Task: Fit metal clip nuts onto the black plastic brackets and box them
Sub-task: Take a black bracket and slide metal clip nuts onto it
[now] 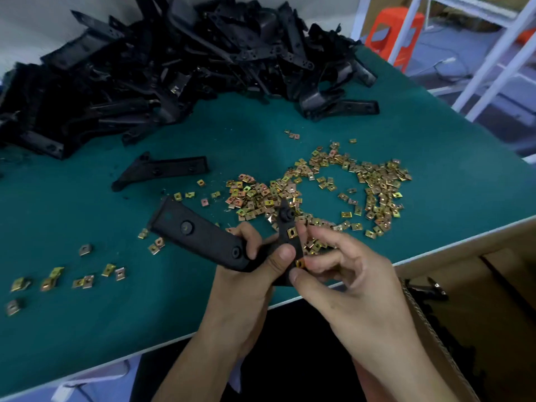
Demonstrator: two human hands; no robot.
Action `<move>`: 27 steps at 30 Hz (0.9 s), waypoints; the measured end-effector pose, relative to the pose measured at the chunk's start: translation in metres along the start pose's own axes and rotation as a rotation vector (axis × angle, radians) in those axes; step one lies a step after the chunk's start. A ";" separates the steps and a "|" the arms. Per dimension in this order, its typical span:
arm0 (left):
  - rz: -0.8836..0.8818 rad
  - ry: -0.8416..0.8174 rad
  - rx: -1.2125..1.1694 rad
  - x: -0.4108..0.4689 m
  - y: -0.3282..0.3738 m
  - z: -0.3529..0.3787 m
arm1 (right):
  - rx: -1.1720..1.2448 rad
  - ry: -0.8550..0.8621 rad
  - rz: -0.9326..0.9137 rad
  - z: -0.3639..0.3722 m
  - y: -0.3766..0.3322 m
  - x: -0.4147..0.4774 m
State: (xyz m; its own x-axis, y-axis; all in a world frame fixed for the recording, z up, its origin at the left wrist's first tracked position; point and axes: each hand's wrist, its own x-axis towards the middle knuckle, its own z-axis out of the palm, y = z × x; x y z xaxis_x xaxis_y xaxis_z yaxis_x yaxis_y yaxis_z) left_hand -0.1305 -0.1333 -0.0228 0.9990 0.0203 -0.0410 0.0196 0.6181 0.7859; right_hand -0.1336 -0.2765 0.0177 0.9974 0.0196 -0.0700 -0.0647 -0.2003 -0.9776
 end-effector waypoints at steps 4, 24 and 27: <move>-0.087 -0.065 -0.043 0.001 -0.008 0.028 | 0.044 0.073 -0.041 -0.029 0.000 -0.010; -0.150 -0.201 0.445 -0.006 -0.148 0.179 | -0.116 0.872 0.186 -0.202 0.078 -0.102; -0.222 -0.294 0.625 -0.003 -0.153 0.188 | -0.290 0.906 0.250 -0.214 0.087 -0.113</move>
State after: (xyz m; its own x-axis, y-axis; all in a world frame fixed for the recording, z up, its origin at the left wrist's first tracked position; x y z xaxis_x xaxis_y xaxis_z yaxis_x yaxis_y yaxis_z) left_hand -0.1291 -0.3763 -0.0269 0.9366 -0.3204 -0.1420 0.1554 0.0165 0.9877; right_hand -0.2447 -0.5057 -0.0171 0.6122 -0.7902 0.0288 -0.3873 -0.3314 -0.8603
